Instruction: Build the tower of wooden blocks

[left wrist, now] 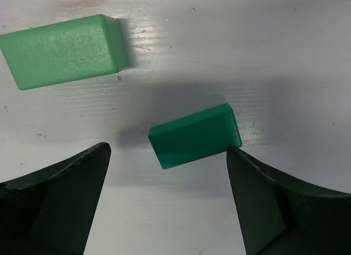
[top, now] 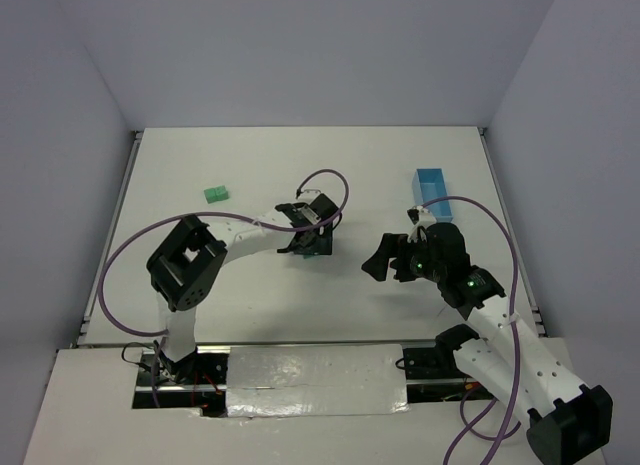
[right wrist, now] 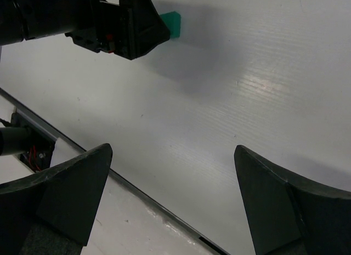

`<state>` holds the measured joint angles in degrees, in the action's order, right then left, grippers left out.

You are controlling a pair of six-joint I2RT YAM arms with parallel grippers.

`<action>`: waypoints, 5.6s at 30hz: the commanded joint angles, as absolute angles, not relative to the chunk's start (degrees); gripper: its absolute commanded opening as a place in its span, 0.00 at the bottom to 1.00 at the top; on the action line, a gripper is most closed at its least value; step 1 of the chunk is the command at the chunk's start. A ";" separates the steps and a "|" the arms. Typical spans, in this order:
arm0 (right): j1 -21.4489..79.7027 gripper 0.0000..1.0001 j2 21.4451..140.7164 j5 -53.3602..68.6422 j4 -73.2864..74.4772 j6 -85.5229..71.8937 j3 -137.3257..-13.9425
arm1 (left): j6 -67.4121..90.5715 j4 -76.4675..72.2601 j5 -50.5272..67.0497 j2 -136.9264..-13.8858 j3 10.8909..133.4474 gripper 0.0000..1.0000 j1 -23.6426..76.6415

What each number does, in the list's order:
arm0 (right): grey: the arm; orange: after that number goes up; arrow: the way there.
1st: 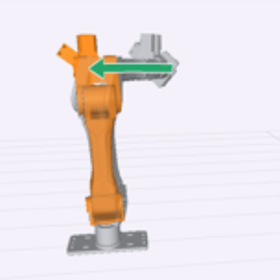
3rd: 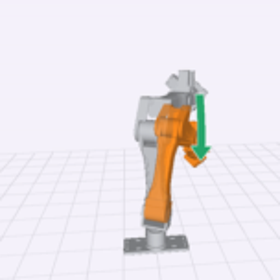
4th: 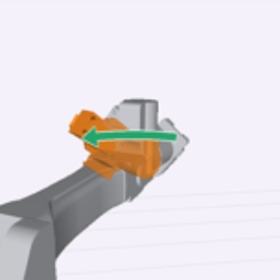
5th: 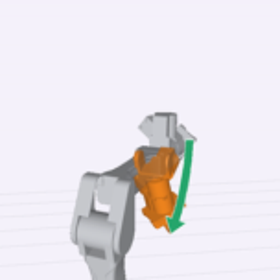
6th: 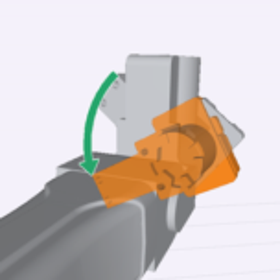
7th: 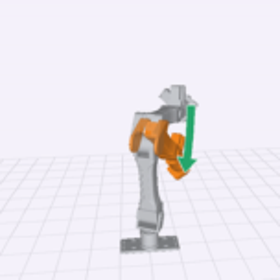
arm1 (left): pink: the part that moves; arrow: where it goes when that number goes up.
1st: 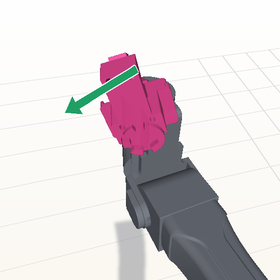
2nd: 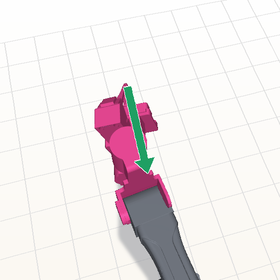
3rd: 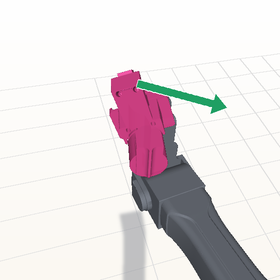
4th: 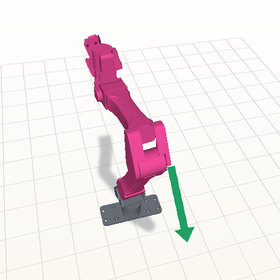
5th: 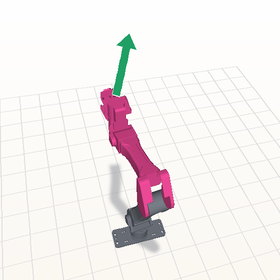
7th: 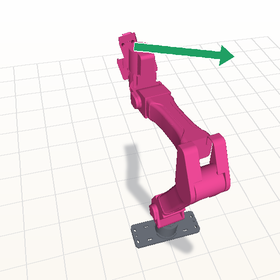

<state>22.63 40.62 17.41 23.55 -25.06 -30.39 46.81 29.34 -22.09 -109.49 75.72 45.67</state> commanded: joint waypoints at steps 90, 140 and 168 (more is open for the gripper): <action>22.94 1.00 38.94 21.71 20.04 -24.96 -28.92 | 22.50 47.47 -12.39 -118.92 116.20 0.35 -1.67; 22.94 1.00 38.76 22.50 19.69 -24.79 -28.48 | 24.96 47.28 -15.20 -125.51 111.80 0.50 2.55; 22.94 1.00 38.32 23.12 19.51 -24.70 -28.30 | 24.87 47.55 -16.35 -126.12 111.62 0.81 2.46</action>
